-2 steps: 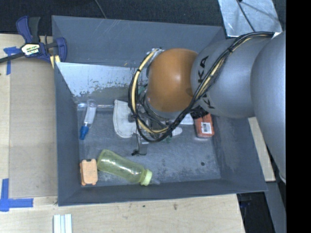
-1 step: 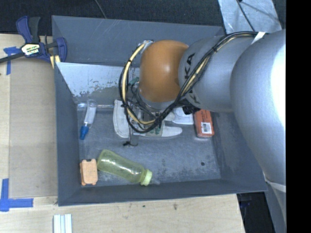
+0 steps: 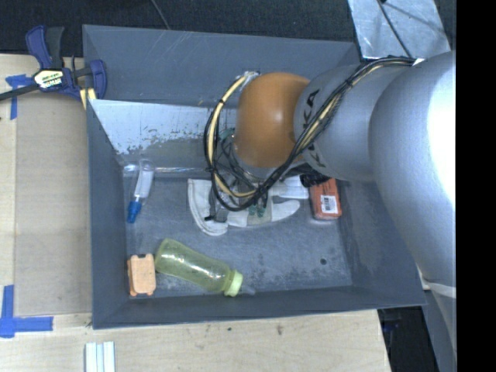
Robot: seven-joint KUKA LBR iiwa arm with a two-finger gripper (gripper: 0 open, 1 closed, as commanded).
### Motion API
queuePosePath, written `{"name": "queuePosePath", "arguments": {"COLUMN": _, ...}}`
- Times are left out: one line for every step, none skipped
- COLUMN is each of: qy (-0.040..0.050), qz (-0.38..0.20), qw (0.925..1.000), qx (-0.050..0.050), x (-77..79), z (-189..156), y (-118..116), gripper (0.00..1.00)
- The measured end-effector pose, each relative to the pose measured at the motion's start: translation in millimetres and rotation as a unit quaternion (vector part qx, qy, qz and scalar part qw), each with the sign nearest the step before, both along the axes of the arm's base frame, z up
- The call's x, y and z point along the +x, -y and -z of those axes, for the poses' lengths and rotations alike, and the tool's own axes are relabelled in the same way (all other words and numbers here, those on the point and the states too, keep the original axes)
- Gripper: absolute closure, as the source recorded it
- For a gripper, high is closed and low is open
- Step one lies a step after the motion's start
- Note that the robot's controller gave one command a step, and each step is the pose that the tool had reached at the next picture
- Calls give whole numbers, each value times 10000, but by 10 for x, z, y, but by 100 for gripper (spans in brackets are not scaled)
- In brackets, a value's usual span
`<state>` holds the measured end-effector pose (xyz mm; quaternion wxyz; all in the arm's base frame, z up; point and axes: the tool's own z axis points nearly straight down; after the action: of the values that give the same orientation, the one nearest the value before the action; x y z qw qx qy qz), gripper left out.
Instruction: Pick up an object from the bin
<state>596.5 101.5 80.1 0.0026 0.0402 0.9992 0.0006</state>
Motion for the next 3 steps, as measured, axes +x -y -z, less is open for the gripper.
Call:
{"name": "queuePosePath", "arguments": {"qy": -11, "qz": 3, "qw": 10000, "qx": 2, "x": -8, "z": 8, "y": -2, "gripper": 0}}
{"name": "queuePosePath", "arguments": {"qy": -12, "qz": 5, "qw": 10000, "qx": 3, "x": -8, "z": 9, "y": -1, "gripper": 0}}
{"name": "queuePosePath", "arguments": {"qy": 39, "qz": -2057, "qw": 9786, "qx": -13, "x": 175, "z": 73, "y": 597, "gripper": 100}}
